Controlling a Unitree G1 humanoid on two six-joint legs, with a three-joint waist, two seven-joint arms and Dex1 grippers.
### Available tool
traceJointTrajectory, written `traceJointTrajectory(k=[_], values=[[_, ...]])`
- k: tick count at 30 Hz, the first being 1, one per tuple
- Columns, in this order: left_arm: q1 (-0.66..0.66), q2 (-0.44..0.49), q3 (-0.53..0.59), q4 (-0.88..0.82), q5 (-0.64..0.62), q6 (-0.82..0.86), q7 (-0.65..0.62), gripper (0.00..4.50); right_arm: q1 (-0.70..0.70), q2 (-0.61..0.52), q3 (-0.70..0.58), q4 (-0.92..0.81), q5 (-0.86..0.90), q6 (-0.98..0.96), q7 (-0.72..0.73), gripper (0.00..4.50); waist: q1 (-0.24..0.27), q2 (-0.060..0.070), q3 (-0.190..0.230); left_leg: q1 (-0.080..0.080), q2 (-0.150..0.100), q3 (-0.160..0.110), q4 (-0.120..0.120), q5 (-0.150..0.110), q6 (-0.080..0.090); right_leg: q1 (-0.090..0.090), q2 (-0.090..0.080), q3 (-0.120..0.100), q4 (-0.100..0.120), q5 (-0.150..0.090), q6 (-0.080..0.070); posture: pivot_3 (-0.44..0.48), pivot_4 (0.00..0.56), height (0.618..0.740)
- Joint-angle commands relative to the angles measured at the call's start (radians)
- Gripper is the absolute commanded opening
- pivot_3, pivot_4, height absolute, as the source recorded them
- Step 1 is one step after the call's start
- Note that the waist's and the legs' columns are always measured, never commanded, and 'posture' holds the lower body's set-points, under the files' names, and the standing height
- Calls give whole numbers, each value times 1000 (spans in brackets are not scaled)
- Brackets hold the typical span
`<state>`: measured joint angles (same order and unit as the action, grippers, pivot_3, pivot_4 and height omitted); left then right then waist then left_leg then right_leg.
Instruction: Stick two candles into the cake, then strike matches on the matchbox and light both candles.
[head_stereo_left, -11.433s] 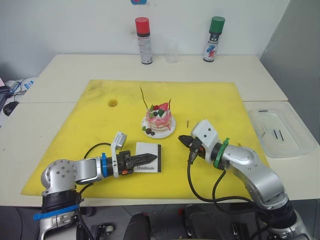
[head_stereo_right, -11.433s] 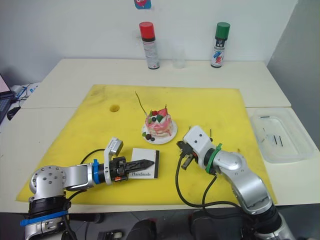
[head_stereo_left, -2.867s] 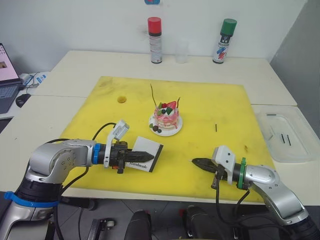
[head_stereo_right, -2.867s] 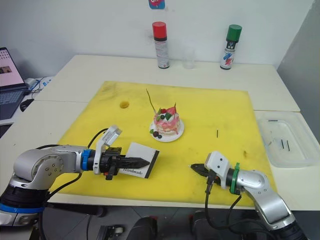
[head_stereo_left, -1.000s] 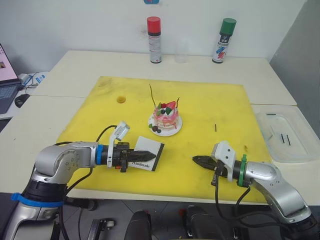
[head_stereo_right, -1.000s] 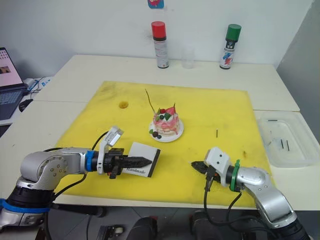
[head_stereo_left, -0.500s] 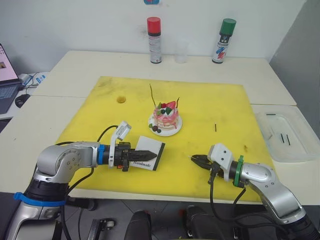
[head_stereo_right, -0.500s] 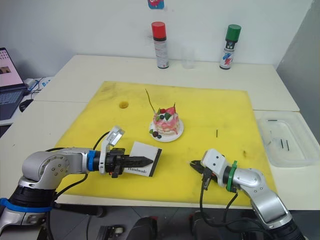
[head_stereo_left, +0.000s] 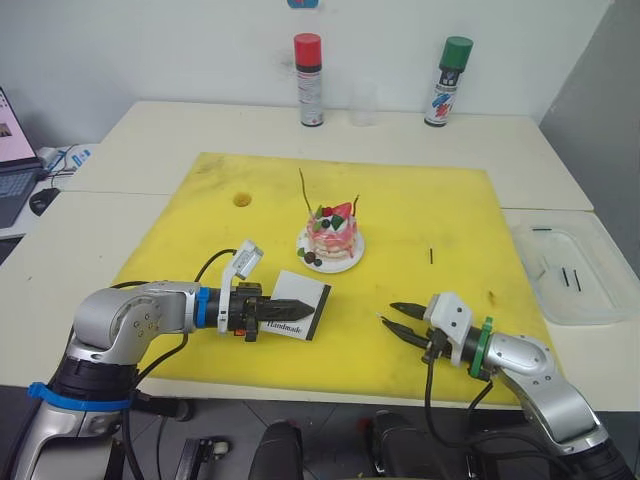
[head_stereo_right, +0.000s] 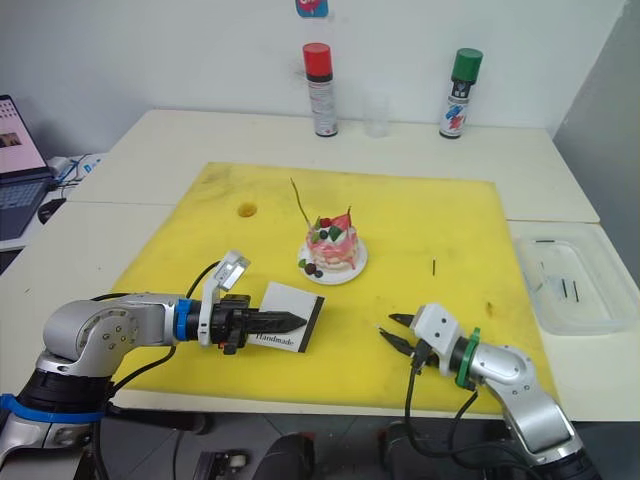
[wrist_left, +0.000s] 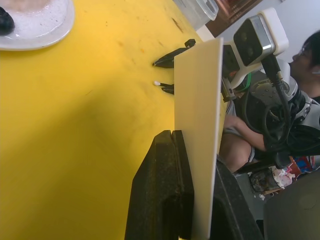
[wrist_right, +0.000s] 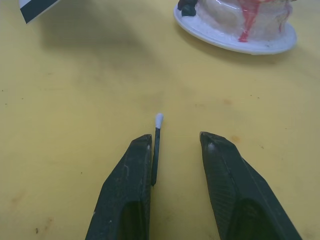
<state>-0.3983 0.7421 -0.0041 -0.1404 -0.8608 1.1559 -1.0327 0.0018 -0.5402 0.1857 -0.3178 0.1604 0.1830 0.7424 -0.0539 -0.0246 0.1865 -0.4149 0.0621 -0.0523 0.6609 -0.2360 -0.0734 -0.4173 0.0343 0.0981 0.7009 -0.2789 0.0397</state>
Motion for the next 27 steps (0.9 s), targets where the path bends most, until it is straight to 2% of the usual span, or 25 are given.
traceJointTrajectory(k=[1,6,11,21,27], values=[[-15,2,26,-26,-21,6,4,0,16,12,0,-5,19,20,2,1573,0,0,0,0,0,0,0,0,0,0,0,0,0,0,0,0,150,704],[-17,-2,24,-26,-21,9,9,0,11,5,19,-2,-25,31,-13,1573,0,0,0,0,0,0,0,0,0,0,0,0,0,0,0,0,150,704],[-16,-6,26,-27,-25,14,16,0,16,-12,33,-12,-63,43,-19,23,0,0,0,0,0,0,0,0,0,0,0,0,0,0,0,0,150,704],[-11,-21,34,-30,-28,23,30,0,24,9,6,-82,2,107,-23,23,0,0,0,1,0,0,0,0,0,1,0,0,0,0,0,0,150,704],[-24,-37,48,-16,-46,39,41,0,0,-17,-47,-180,67,167,-6,23,1,0,0,0,0,0,0,0,0,1,0,0,0,0,0,0,150,704]])
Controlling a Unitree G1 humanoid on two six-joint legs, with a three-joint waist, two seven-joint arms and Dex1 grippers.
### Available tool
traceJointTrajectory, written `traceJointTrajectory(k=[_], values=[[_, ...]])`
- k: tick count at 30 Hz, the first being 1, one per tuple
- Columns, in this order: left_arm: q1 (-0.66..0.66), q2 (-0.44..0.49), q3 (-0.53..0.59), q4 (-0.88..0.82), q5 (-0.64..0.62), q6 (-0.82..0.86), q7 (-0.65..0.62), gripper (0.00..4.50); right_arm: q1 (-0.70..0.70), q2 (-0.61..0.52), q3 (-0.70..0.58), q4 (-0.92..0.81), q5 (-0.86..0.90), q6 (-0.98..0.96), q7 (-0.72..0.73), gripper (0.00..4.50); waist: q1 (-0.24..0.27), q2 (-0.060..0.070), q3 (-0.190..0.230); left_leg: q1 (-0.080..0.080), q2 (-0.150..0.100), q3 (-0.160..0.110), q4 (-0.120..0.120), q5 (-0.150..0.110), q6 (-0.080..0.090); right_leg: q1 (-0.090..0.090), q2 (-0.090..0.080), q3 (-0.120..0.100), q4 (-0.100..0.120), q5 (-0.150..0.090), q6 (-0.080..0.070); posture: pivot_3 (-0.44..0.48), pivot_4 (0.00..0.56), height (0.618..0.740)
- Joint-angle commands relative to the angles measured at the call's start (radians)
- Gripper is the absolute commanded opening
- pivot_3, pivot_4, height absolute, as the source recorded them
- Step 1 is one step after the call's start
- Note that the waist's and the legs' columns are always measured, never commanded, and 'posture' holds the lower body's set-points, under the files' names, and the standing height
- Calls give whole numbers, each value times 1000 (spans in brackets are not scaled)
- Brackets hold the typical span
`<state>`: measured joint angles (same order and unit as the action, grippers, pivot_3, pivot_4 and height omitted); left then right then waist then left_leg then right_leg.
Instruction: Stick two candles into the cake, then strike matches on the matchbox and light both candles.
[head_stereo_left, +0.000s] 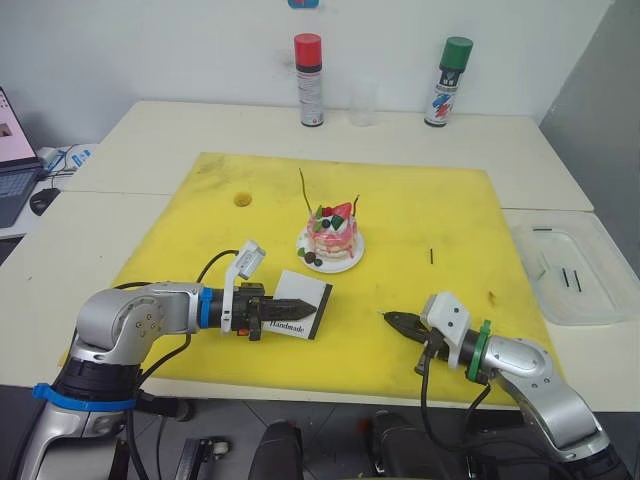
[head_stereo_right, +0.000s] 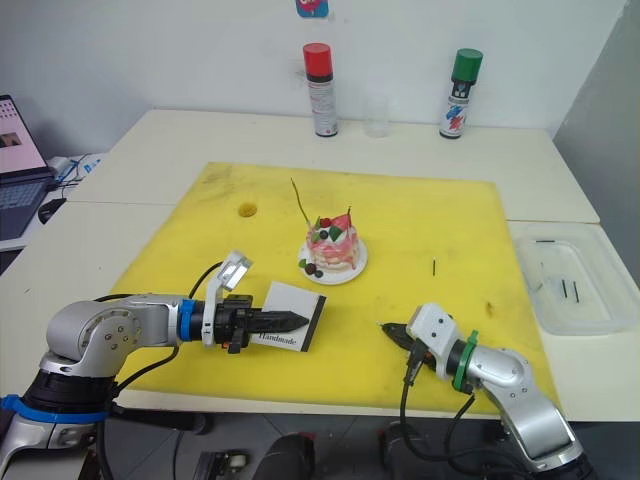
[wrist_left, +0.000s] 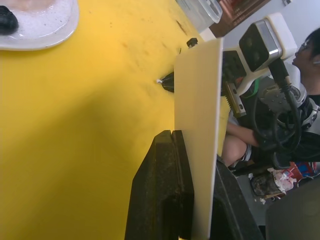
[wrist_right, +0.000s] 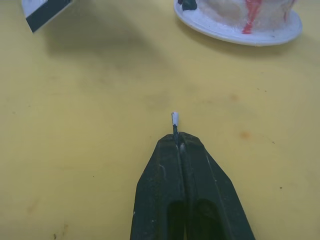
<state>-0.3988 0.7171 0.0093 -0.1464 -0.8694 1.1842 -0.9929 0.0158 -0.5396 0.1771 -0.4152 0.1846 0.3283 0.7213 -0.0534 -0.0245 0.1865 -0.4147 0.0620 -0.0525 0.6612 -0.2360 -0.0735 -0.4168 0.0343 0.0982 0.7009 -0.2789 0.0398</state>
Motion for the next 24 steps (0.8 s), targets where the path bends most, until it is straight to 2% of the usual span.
traceJointTrajectory(k=[1,11,19,24], values=[[-29,-16,39,-6,-44,18,3,0,-22,-29,-46,-108,51,28,22,23,0,0,0,0,0,0,0,0,0,0,0,0,0,0,0,0,150,704],[-118,-51,22,68,-68,57,-24,0,-204,-84,-45,-283,223,174,98,23,0,0,0,0,0,0,0,0,0,0,0,0,0,0,0,0,150,704],[-139,-48,11,88,-77,77,-61,0,-325,-76,62,-224,184,202,119,23,0,0,0,-2,0,0,-1,0,0,-2,0,-1,0,0,0,0,150,704],[-137,-46,11,93,-72,79,-70,0,-350,-74,117,-192,148,179,131,23,-1,0,0,-2,0,0,-1,0,0,-2,0,-1,0,0,0,0,150,704]])
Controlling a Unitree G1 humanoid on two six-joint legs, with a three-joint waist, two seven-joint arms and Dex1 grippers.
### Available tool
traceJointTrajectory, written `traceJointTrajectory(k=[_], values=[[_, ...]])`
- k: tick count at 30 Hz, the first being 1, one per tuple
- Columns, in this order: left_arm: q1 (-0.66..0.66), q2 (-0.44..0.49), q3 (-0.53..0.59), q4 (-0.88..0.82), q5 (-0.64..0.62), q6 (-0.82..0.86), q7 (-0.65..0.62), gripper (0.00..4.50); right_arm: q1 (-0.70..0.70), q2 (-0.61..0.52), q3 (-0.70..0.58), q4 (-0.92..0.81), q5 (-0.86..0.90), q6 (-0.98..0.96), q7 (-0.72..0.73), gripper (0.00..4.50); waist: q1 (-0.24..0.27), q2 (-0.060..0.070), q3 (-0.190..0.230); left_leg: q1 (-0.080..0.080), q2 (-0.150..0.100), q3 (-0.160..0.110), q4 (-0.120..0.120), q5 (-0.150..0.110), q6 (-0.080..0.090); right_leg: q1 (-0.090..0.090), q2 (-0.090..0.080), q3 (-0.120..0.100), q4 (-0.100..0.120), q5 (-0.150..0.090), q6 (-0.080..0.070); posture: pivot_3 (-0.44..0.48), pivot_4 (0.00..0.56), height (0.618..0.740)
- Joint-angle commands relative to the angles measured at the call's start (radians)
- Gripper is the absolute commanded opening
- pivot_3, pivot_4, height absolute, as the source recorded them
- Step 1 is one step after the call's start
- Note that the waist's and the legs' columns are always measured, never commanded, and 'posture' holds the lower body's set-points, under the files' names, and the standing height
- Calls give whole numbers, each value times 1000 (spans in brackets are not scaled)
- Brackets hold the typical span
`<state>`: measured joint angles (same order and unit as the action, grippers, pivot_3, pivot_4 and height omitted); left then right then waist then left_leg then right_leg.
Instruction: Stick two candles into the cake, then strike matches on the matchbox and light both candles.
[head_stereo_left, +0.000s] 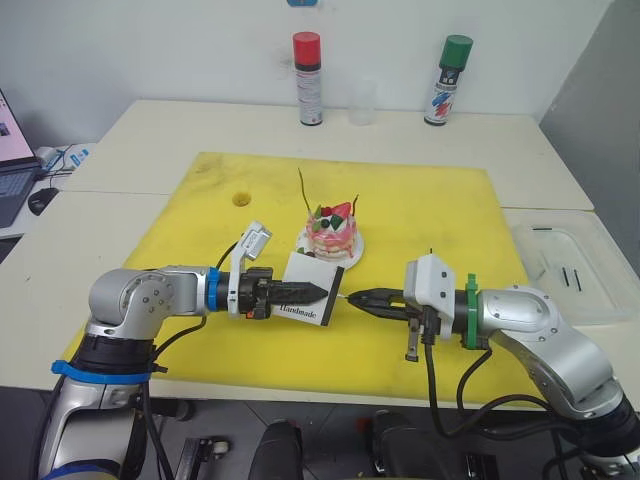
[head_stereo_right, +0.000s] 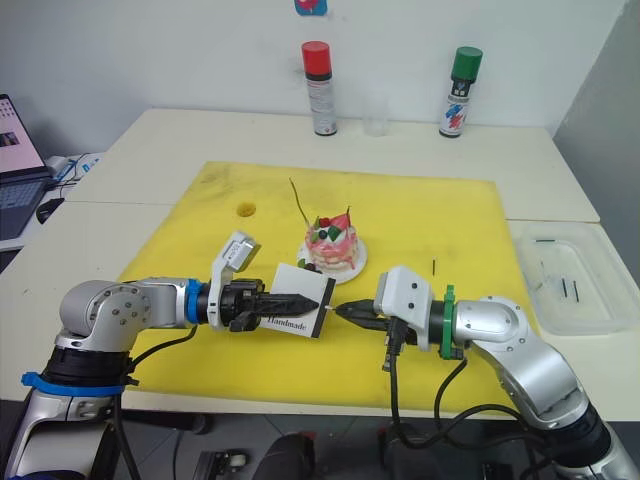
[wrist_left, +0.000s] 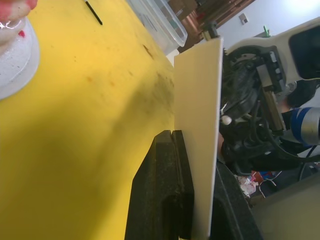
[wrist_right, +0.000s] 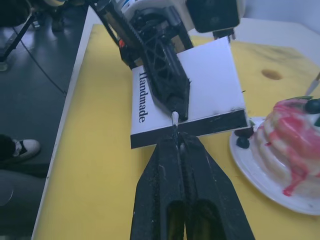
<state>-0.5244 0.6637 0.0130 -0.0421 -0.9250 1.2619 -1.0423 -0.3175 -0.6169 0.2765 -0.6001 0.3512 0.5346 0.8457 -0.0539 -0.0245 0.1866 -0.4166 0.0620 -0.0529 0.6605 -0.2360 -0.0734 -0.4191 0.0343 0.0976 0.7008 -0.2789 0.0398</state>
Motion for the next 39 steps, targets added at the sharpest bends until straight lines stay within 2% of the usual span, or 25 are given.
traceJointTrajectory(k=[1,25,39], values=[[-11,7,8,-11,-16,1,-21,0,-19,5,25,-3,-26,-31,8,23,0,0,0,0,0,0,0,0,0,0,0,0,0,0,0,0,150,704],[20,-11,19,-36,-32,1,-13,0,-43,53,110,104,-151,-71,3,23,0,0,0,0,0,0,0,0,0,0,0,0,0,0,0,0,150,704],[27,1,23,-35,-28,-9,-9,0,-29,40,76,65,-122,-32,9,23,0,0,0,0,0,0,0,0,0,0,0,0,0,0,0,0,150,704]])
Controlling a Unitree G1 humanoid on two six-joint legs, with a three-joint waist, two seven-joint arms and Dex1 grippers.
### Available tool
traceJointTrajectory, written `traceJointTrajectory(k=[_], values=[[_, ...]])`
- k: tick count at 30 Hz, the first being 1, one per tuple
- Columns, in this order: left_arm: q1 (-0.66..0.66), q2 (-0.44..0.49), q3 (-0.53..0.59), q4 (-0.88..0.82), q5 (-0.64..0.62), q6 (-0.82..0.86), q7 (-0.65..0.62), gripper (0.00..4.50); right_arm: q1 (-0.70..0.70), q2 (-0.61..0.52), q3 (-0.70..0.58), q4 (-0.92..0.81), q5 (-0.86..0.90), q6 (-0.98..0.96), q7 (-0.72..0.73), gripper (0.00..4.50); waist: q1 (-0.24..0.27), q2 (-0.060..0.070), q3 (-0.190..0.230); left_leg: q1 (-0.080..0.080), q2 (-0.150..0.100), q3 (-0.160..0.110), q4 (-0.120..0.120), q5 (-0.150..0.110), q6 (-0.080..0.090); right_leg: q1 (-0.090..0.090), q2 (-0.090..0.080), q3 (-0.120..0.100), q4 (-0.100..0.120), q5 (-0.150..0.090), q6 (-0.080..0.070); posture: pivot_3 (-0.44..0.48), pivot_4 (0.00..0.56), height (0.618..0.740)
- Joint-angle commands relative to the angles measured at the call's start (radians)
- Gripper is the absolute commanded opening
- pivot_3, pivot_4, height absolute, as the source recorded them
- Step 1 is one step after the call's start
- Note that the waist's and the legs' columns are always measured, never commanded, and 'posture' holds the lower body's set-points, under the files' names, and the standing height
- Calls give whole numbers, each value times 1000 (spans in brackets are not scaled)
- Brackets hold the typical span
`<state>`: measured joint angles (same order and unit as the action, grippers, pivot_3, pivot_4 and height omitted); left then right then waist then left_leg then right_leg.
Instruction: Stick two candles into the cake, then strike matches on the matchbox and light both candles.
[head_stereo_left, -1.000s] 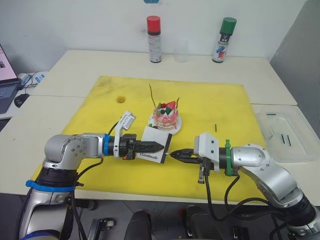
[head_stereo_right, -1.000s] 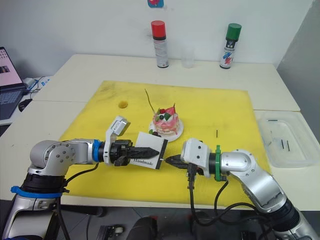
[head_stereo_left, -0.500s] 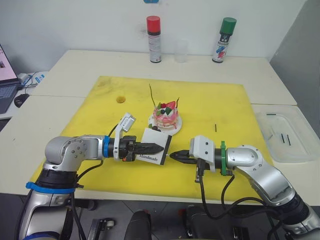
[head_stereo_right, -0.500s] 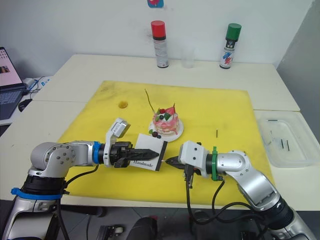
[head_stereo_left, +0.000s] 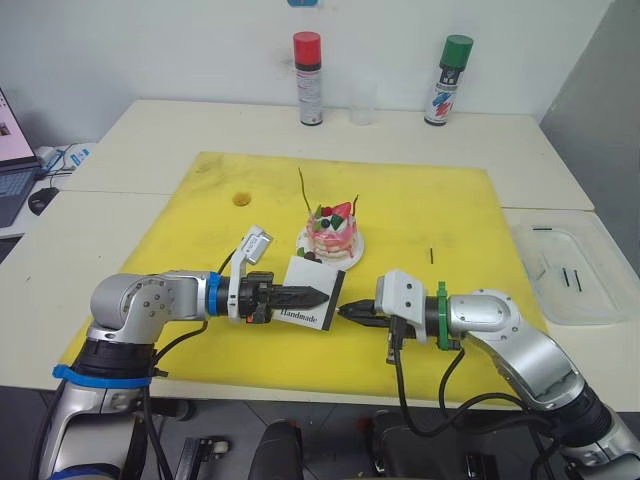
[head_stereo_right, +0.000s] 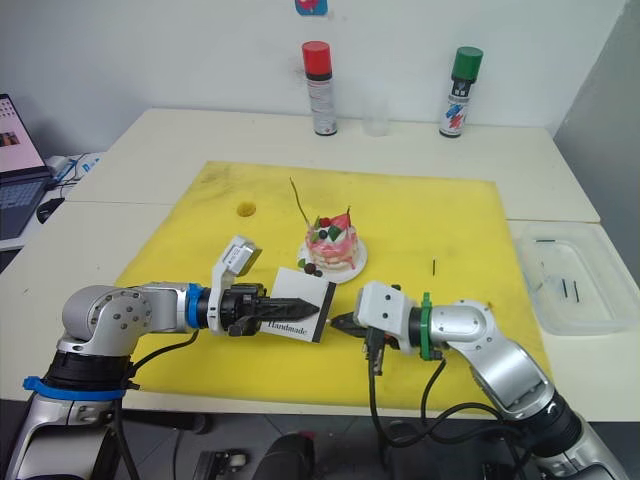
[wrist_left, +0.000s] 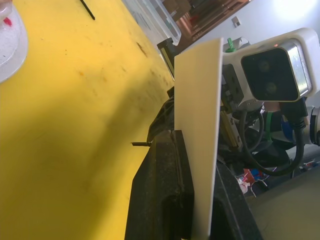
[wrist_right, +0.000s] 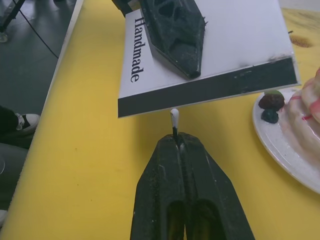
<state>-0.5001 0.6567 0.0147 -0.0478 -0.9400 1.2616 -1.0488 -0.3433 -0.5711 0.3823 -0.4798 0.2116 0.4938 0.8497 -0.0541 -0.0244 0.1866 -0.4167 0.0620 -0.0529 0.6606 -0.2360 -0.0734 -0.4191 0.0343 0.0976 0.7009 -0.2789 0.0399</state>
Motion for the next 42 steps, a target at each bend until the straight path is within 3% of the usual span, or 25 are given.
traceJointTrajectory(k=[1,17,24,35,42], values=[[1,10,21,-27,-10,-12,-4,0,-2,-10,-35,-62,23,17,4,23,0,0,0,0,0,0,0,0,0,0,0,0,0,0,0,0,150,704],[5,40,-14,-11,50,-71,-32,0,29,-134,-157,-169,96,283,-50,23,0,0,0,0,0,0,0,0,0,0,0,0,0,0,0,0,150,704],[6,43,-28,-9,72,-88,-47,0,24,-137,-188,-171,112,346,-81,23,0,0,0,0,0,0,0,0,0,-1,0,0,0,0,0,0,150,704],[20,40,-31,-26,82,-90,-49,0,27,-171,-139,-124,21,348,-150,23,-1,0,0,0,0,0,-1,0,0,-1,0,0,0,0,0,0,150,704],[27,36,-28,-42,75,-82,-39,0,41,-115,-84,-41,-57,290,-217,23,-1,0,0,0,0,1,-1,0,0,-1,0,0,0,0,0,0,150,704]])
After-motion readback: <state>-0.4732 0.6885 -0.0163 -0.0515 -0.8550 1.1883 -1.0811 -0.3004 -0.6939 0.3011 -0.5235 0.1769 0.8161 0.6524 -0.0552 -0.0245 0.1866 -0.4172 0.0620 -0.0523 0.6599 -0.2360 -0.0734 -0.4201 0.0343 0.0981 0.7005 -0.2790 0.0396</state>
